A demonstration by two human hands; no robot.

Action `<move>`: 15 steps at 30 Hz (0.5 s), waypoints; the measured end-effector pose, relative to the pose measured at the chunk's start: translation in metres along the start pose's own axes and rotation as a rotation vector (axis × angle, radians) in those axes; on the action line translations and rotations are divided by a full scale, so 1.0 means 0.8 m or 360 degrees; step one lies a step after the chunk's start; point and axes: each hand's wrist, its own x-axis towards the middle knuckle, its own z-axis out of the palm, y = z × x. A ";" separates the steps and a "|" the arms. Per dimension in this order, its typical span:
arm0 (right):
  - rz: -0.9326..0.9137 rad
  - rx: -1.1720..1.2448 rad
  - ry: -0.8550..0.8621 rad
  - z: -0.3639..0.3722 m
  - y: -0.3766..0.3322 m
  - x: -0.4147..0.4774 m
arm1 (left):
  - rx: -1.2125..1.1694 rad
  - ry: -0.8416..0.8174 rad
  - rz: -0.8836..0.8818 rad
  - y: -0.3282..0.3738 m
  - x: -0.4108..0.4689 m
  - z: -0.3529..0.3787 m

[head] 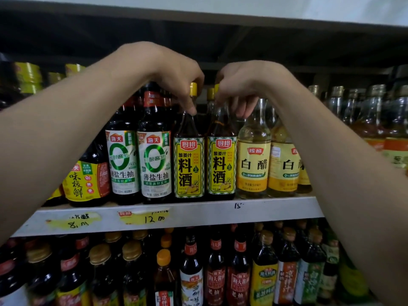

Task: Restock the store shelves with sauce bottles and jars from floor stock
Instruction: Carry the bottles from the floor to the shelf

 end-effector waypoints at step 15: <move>0.0614 0.0811 0.1478 0.301 0.286 -0.334 | -0.1152 0.1030 0.0792 0.371 -0.090 0.296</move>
